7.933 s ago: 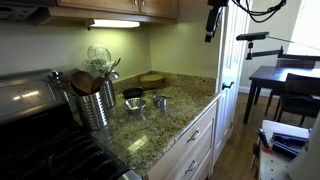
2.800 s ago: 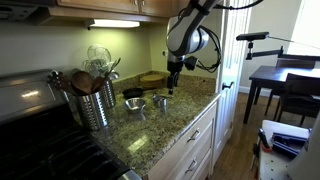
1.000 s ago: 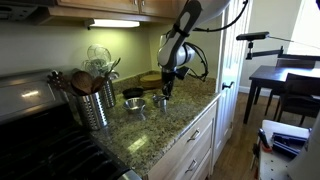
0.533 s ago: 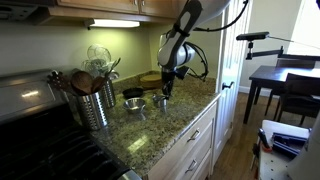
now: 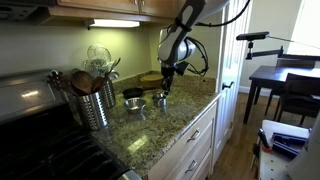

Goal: Unstack the metal pots

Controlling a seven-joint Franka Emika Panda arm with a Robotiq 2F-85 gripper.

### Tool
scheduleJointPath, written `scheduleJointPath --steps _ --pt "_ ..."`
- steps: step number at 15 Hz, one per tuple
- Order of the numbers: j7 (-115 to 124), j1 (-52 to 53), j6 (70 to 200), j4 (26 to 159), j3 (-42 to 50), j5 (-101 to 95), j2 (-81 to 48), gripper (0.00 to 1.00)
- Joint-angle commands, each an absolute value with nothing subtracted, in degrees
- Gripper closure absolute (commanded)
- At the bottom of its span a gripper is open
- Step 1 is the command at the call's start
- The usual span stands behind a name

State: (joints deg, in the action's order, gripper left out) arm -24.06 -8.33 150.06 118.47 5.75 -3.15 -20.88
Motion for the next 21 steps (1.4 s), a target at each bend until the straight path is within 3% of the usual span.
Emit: scheduleJointPath --steps 1,21 --pt "-20.68 -8.76 151.57 121.91 6.67 -6.25 -17.31 0.88" --pt "-10.62 -8.78 151.71 126.26 12.1 -11.84 -15.94 0.88"
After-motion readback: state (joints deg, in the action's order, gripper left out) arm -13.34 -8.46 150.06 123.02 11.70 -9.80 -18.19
